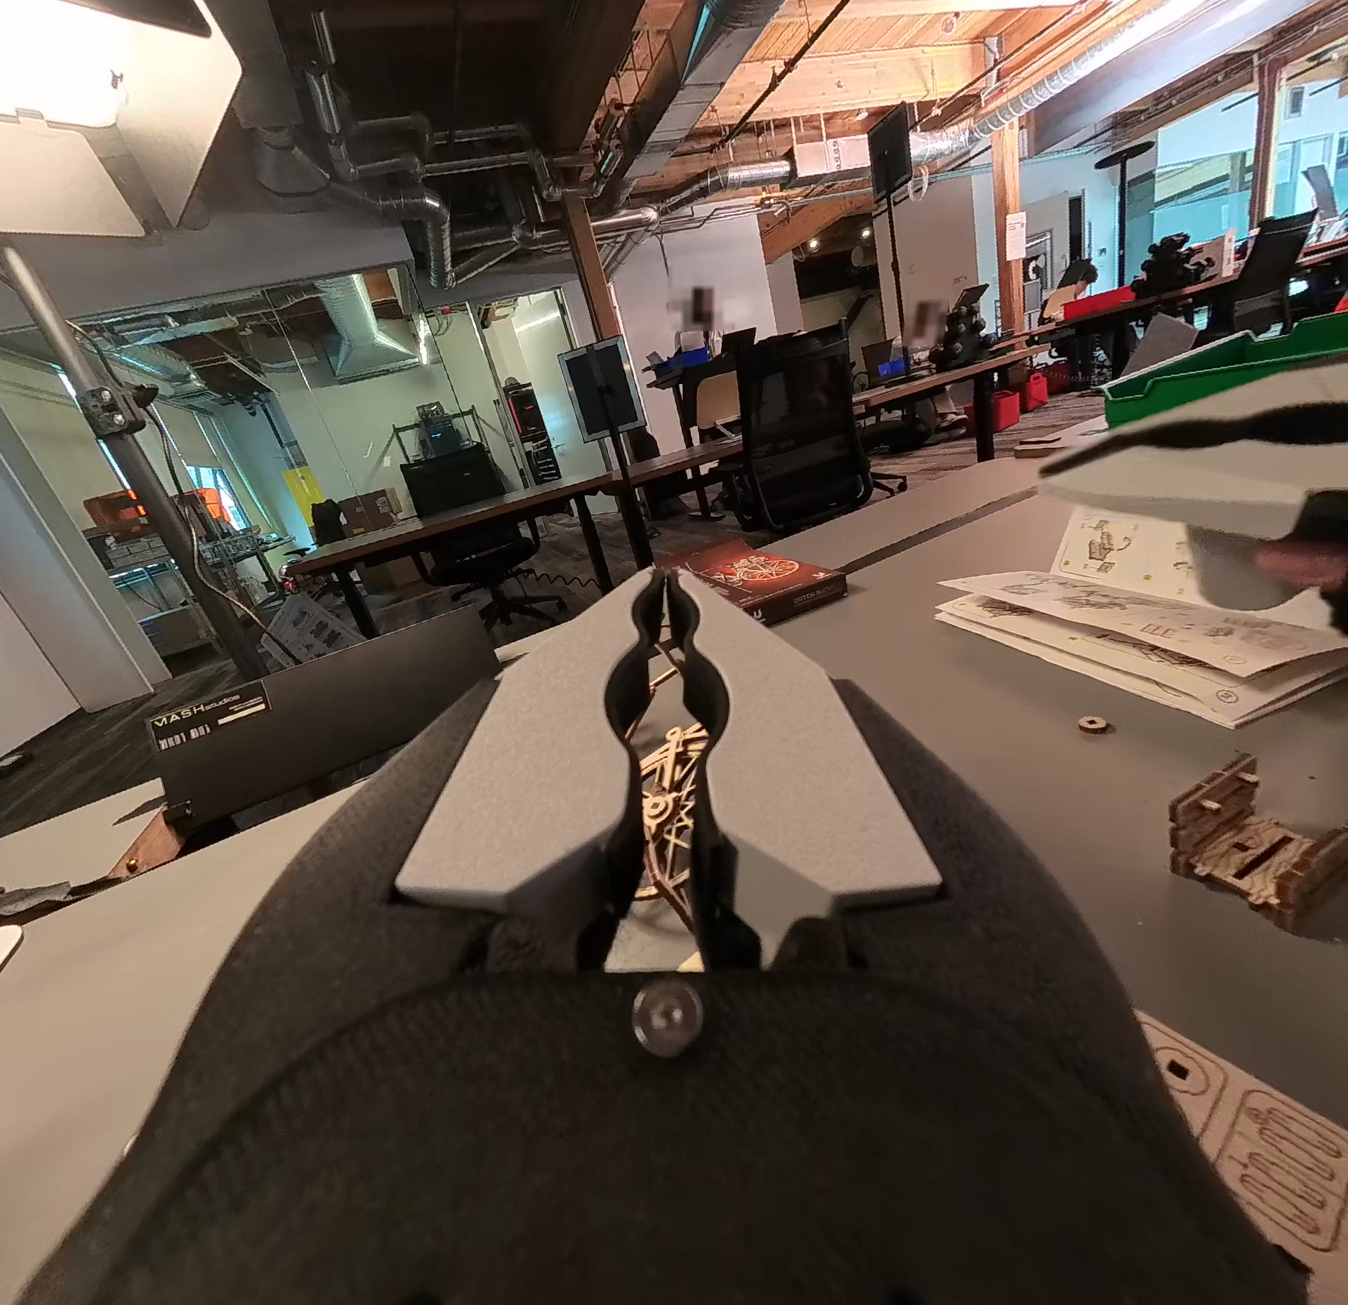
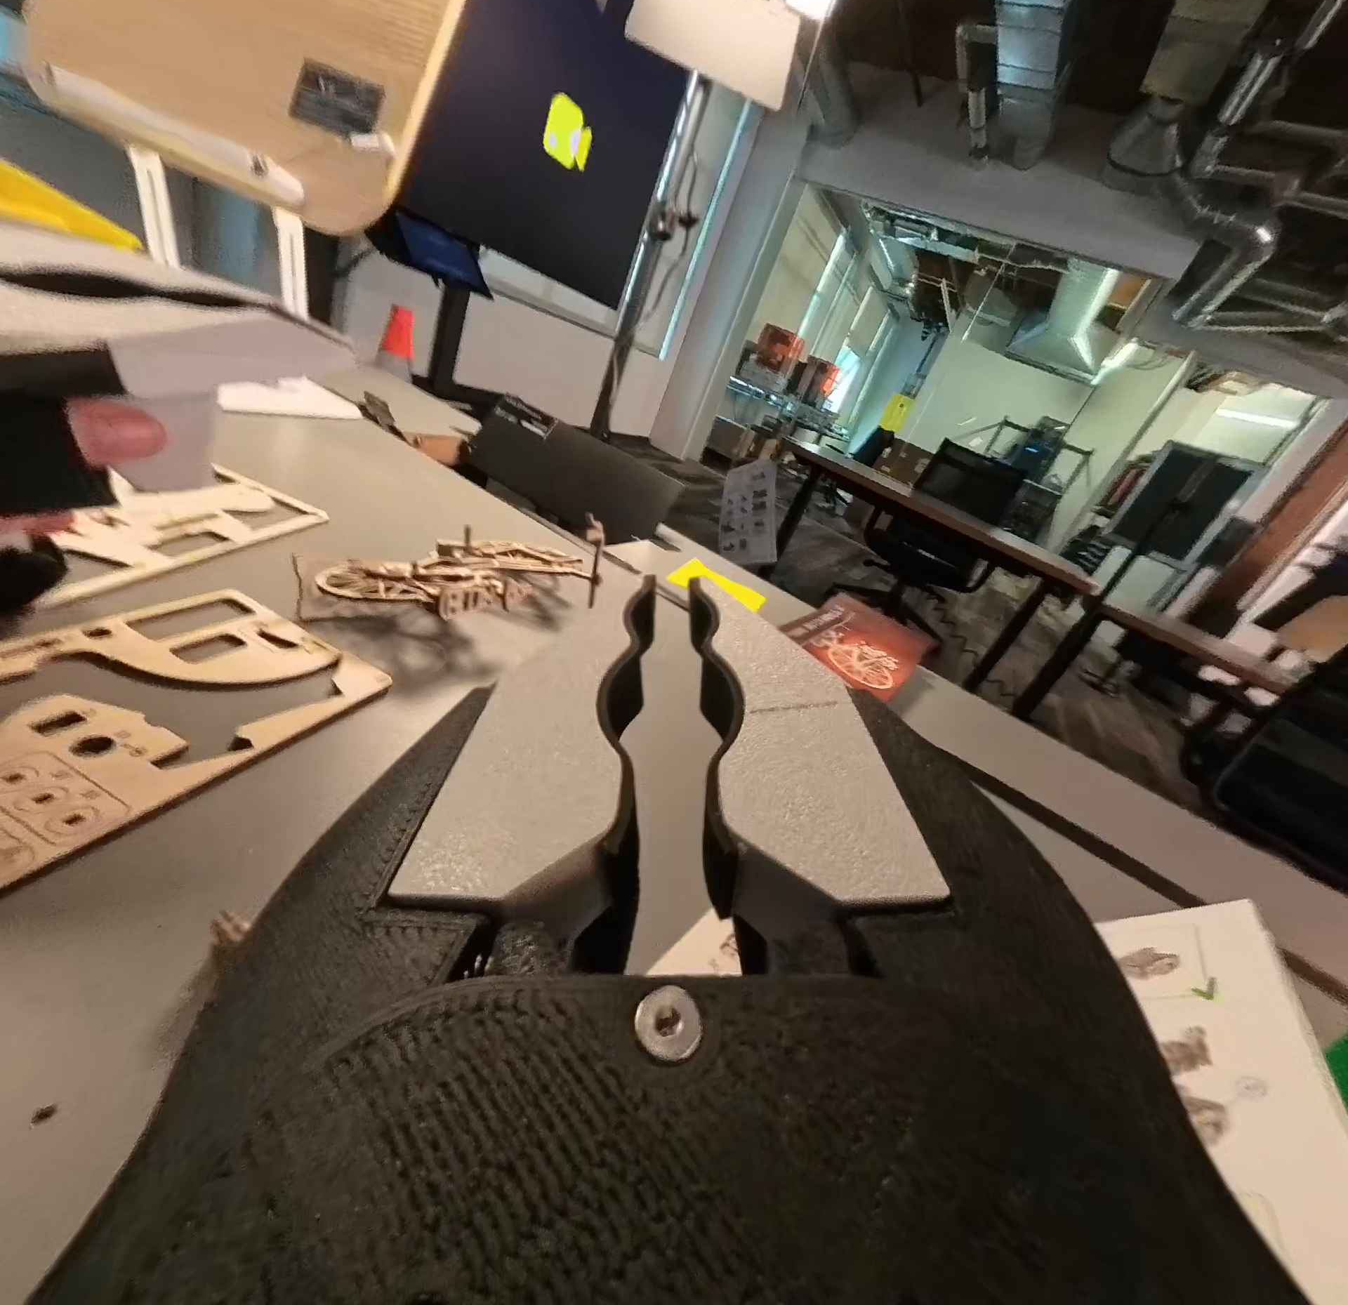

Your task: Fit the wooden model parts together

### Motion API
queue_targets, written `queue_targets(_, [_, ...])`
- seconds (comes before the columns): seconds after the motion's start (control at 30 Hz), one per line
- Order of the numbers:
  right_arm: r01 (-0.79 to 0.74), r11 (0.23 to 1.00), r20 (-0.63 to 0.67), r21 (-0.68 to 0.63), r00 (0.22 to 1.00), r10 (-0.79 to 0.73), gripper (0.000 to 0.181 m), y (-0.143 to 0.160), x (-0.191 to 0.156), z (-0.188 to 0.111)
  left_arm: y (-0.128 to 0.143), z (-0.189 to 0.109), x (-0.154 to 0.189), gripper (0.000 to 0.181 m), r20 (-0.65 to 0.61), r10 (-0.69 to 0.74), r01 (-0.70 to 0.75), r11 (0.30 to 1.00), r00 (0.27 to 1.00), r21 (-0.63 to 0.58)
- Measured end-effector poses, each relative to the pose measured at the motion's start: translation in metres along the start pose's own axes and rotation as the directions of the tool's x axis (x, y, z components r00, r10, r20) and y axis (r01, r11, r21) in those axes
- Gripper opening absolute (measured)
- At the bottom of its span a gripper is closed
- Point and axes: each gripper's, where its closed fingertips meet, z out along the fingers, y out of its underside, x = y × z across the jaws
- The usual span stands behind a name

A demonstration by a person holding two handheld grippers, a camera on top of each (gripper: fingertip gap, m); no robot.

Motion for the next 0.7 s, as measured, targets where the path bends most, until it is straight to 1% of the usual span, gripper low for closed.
queue_targets(0.07, [-0.083, 0.996, 0.051, 0.024, 0.995, 0.082, 0.010, -0.005, -0.002, -0.004, -0.001, 0.000, 0.001, 0.000, -0.005, -0.002, 0.002, 1.000, 1.000, 0.002])
queue_targets(0.13, [-0.139, 0.990, 0.147, 0.012, 0.980, 0.135, 0.011, -0.008, -0.010, -0.010, -0.001, 0.000, 0.004, 0.000, -0.015, 0.001, -0.001, 1.000, 1.000, 0.003])
queue_targets(0.2, [-0.150, 0.988, 0.302, 0.018, 0.943, 0.138, 0.015, -0.018, -0.026, -0.018, -0.002, 0.001, 0.006, 0.000, -0.022, 0.008, -0.008, 1.000, 1.000, 0.005])
queue_targets(0.27, [-0.154, 0.987, 0.426, 0.050, 0.897, 0.119, 0.016, -0.030, -0.039, -0.028, -0.002, 0.001, 0.006, 0.000, -0.023, 0.008, -0.008, 1.000, 1.000, 0.005])
queue_targets(0.3, [-0.161, 0.986, 0.493, 0.031, 0.861, 0.125, 0.016, -0.030, -0.046, -0.032, -0.002, 0.001, 0.006, 0.000, -0.023, 0.003, -0.003, 1.000, 1.000, 0.006])
queue_targets(0.33, [-0.165, 0.986, 0.561, -0.019, 0.815, 0.147, 0.016, -0.027, -0.055, -0.037, -0.001, 0.000, 0.006, 0.000, -0.023, -0.001, 0.001, 1.000, 1.000, 0.006])
queue_targets(0.4, [-0.135, 0.979, 0.679, -0.154, 0.705, 0.204, 0.015, -0.014, -0.072, -0.049, -0.002, 0.000, 0.004, 0.000, -0.019, -0.009, 0.009, 1.000, 1.000, 0.008])
queue_targets(0.43, [-0.104, 0.972, 0.715, -0.212, 0.661, 0.226, 0.015, -0.007, -0.079, -0.056, -0.002, 0.000, 0.004, 0.000, -0.018, -0.014, 0.014, 1.000, 1.000, 0.009])
queue_targets(0.5, [-0.035, 0.958, 0.745, -0.283, 0.621, 0.243, 0.014, 0.006, -0.090, -0.062, -0.002, 0.000, 0.003, 0.000, -0.018, -0.019, 0.019, 1.000, 1.000, 0.009])
queue_targets(0.6, [0.075, 0.940, 0.755, -0.334, 0.619, 0.219, 0.012, 0.024, -0.100, -0.064, -0.002, 0.000, 0.004, 0.000, -0.021, -0.018, 0.019, 1.000, 1.000, 0.010])
queue_targets(0.7, [0.105, 0.926, 0.758, -0.362, 0.612, 0.227, 0.010, 0.031, -0.102, -0.067, -0.003, 0.000, 0.004, 0.000, -0.019, -0.017, 0.017, 1.000, 1.000, 0.012])
